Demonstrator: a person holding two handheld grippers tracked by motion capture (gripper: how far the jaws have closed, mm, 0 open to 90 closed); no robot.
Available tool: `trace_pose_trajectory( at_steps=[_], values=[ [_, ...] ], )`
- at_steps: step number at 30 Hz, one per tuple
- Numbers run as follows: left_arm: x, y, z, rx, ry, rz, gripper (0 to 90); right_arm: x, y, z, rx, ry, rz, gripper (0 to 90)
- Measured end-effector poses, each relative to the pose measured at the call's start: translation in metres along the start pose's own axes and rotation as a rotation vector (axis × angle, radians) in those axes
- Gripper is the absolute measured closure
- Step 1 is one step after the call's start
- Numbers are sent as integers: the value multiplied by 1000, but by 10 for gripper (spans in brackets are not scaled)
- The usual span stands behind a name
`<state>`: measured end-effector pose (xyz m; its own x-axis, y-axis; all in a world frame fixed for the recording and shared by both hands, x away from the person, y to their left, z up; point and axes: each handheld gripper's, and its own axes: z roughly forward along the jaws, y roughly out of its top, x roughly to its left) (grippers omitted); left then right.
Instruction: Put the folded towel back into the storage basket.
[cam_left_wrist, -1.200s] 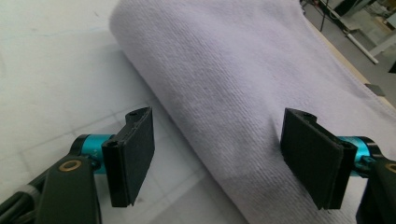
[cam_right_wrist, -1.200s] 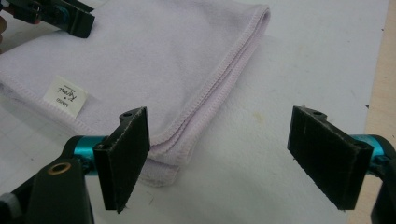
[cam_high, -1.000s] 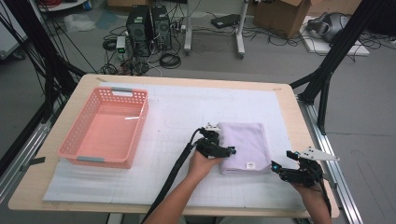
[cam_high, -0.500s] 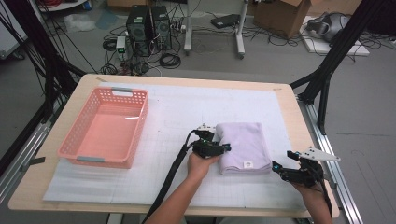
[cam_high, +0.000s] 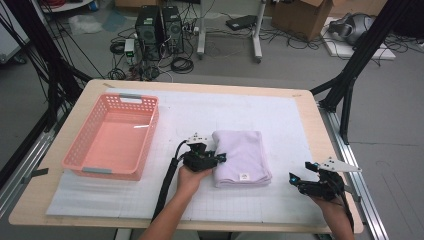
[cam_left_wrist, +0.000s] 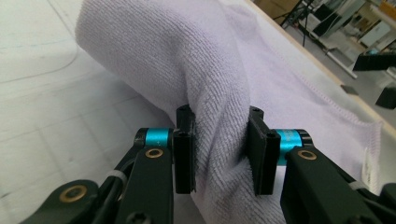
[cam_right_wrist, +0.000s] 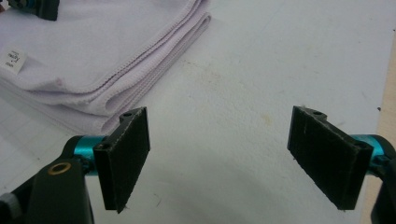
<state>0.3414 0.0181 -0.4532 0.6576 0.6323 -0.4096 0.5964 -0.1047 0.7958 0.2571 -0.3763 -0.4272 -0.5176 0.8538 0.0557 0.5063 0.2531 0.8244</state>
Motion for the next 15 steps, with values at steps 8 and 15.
trace_pose_trajectory(
  at_steps=[8,15],
  values=[
    [1,0,5,40,40,-59,511,0,0,1,1,1,-2,200],
    [-4,3,11,78,75,-45,464,1,1,4,7,10,-5,200]
  ],
)
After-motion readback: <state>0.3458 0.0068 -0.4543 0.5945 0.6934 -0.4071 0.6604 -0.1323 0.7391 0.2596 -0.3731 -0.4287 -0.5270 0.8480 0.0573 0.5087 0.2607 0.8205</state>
